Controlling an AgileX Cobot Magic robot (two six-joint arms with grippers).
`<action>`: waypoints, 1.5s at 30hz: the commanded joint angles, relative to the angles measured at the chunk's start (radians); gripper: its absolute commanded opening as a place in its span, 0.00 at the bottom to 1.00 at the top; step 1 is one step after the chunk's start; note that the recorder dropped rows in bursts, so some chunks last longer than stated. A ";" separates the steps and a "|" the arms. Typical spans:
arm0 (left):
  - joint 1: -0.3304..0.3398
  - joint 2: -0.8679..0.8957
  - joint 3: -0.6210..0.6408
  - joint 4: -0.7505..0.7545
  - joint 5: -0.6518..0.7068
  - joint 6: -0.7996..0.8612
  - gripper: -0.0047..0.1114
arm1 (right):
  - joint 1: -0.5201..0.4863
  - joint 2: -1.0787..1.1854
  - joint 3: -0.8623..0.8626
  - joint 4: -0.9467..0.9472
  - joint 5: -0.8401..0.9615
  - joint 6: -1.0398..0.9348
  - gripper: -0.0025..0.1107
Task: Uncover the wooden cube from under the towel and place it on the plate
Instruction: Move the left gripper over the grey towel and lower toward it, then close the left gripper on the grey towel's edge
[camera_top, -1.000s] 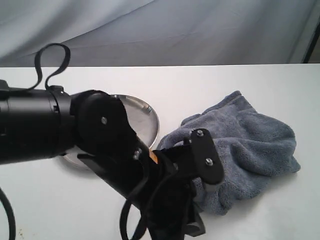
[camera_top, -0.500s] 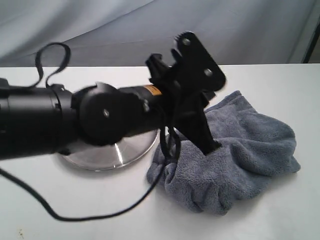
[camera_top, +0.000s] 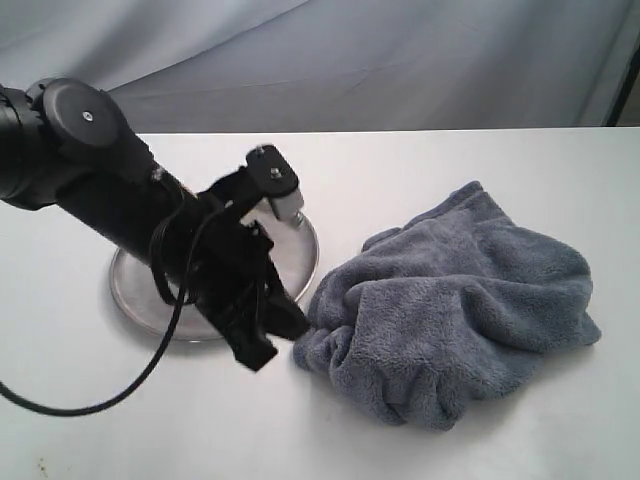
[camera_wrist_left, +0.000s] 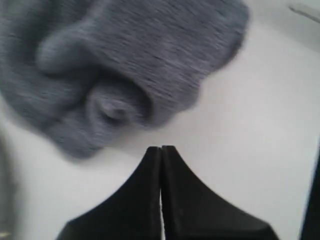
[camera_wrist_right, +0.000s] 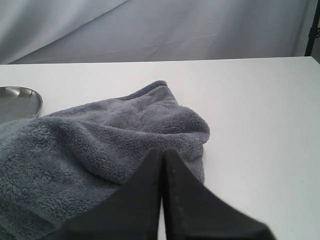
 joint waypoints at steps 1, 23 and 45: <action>-0.094 -0.001 -0.008 -0.076 0.077 0.014 0.04 | 0.002 -0.006 0.004 0.000 0.000 0.004 0.02; -0.314 -0.001 -0.008 -0.007 -0.351 -0.188 0.04 | 0.002 -0.006 0.004 0.000 0.000 0.004 0.02; -0.314 -0.001 -0.008 1.044 -0.344 -1.116 0.04 | 0.002 -0.006 0.004 0.000 0.000 0.004 0.02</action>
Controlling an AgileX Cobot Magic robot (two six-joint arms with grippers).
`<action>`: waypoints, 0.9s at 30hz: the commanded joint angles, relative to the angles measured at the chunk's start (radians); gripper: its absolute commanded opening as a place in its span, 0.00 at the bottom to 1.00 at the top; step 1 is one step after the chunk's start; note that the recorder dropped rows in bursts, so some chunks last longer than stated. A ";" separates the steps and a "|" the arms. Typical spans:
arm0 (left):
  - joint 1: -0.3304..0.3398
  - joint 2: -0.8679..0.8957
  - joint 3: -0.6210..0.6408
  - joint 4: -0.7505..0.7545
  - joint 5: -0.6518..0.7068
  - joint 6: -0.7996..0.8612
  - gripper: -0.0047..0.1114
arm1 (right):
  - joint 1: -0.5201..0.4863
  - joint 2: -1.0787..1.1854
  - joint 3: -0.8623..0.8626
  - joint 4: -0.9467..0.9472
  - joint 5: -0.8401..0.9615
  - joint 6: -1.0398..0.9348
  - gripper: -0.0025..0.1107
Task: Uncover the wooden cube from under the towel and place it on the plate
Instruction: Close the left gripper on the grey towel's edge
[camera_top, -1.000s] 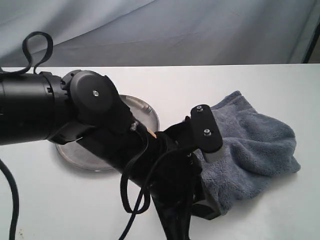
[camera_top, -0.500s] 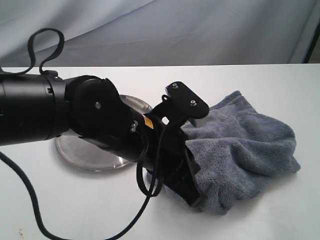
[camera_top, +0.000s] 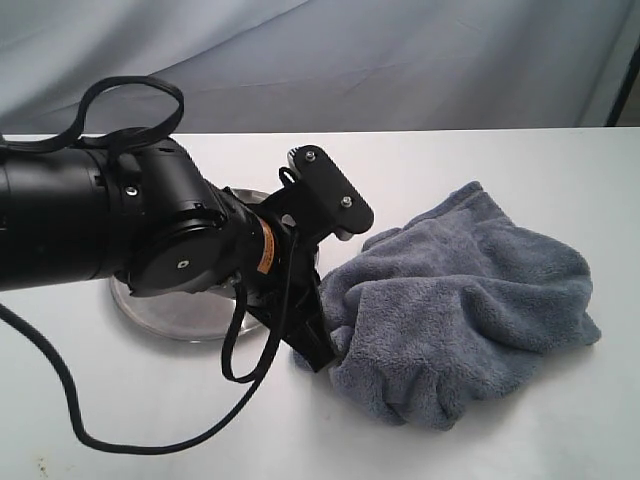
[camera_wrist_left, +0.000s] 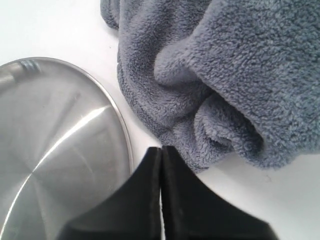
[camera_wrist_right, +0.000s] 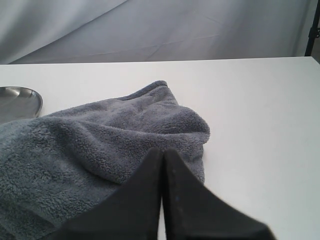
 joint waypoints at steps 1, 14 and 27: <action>-0.005 -0.003 -0.008 0.000 0.005 -0.014 0.05 | 0.002 -0.006 0.004 0.000 0.000 0.004 0.02; -0.005 0.143 -0.008 -0.097 0.003 0.042 0.64 | 0.002 -0.006 0.004 0.000 0.000 0.004 0.02; -0.005 0.182 -0.034 -0.372 -0.010 0.247 0.80 | 0.002 -0.006 0.004 0.000 0.000 0.004 0.02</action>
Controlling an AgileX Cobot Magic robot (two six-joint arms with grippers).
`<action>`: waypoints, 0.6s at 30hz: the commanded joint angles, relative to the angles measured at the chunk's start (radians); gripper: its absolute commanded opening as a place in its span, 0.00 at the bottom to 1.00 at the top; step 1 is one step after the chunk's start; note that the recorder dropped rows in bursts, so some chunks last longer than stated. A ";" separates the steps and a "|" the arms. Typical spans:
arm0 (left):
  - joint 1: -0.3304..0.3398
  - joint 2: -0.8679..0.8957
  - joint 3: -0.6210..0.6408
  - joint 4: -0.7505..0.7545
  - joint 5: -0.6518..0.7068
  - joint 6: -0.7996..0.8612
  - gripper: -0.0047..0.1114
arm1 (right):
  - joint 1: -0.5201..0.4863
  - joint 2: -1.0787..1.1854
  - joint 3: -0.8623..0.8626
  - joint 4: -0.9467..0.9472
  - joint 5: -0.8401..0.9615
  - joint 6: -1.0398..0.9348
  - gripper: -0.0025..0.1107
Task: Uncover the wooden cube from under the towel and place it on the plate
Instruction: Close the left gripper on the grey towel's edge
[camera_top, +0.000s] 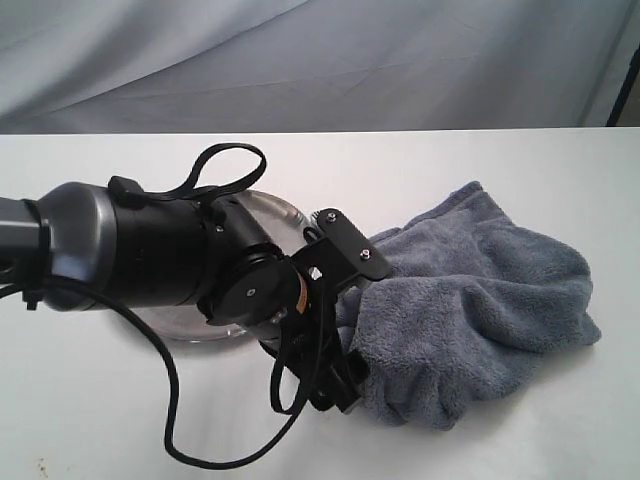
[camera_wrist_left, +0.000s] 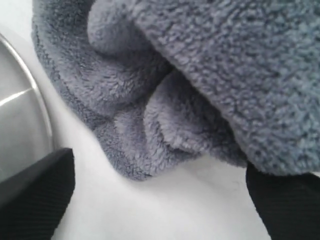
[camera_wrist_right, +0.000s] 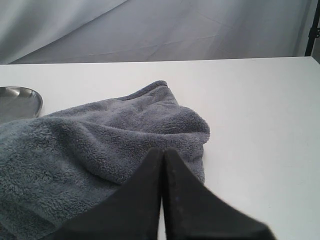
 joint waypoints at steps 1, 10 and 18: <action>-0.005 -0.001 -0.010 -0.234 0.018 0.236 0.80 | 0.002 -0.006 0.004 0.000 0.000 0.004 0.02; -0.005 -0.001 -0.010 -0.490 -0.080 0.508 0.27 | 0.002 -0.006 0.004 0.000 0.000 0.004 0.02; -0.005 -0.190 -0.010 -0.476 -0.054 0.523 0.04 | 0.002 -0.006 0.004 0.000 0.000 0.004 0.02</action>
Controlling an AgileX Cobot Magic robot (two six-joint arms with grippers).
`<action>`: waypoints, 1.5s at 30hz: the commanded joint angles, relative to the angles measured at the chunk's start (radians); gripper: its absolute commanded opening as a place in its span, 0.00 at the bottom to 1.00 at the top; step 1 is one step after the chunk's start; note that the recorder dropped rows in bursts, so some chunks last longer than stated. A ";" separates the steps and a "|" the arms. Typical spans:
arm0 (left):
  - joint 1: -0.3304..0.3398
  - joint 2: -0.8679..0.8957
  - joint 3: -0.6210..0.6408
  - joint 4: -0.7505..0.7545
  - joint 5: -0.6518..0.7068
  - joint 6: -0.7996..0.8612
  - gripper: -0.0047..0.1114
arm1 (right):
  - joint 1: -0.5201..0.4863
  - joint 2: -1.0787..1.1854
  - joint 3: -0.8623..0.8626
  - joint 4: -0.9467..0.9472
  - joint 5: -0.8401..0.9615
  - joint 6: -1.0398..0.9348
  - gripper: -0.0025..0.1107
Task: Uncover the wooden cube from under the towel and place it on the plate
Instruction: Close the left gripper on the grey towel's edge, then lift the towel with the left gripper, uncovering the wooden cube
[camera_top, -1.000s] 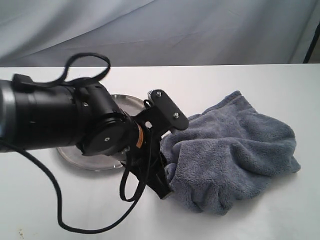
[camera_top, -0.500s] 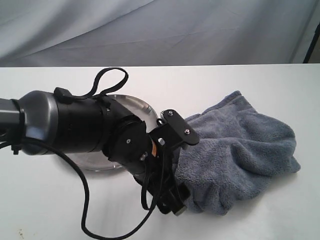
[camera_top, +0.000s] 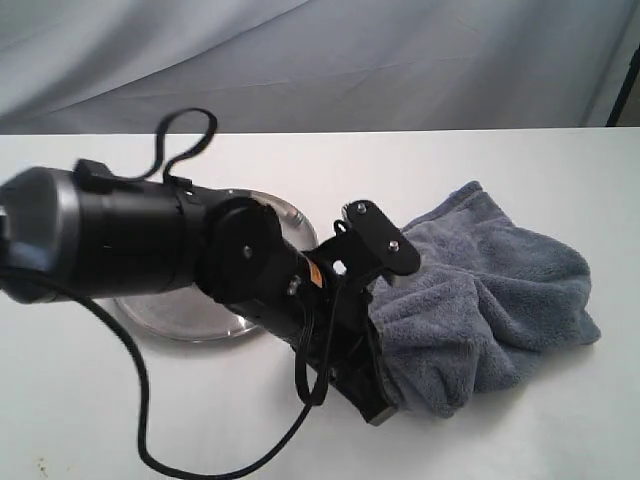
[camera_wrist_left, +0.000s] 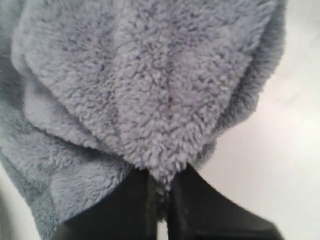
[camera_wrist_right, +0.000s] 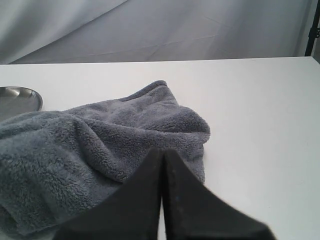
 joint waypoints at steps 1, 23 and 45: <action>-0.005 -0.157 -0.006 0.002 -0.015 0.006 0.04 | 0.002 -0.006 0.004 0.000 0.000 0.004 0.02; -0.005 -0.344 -0.008 0.002 -0.368 0.009 0.04 | 0.002 -0.006 0.004 0.000 0.000 0.004 0.02; -0.005 -0.396 -0.145 -0.060 -0.647 -0.078 0.04 | 0.002 -0.006 0.004 0.000 0.000 0.004 0.02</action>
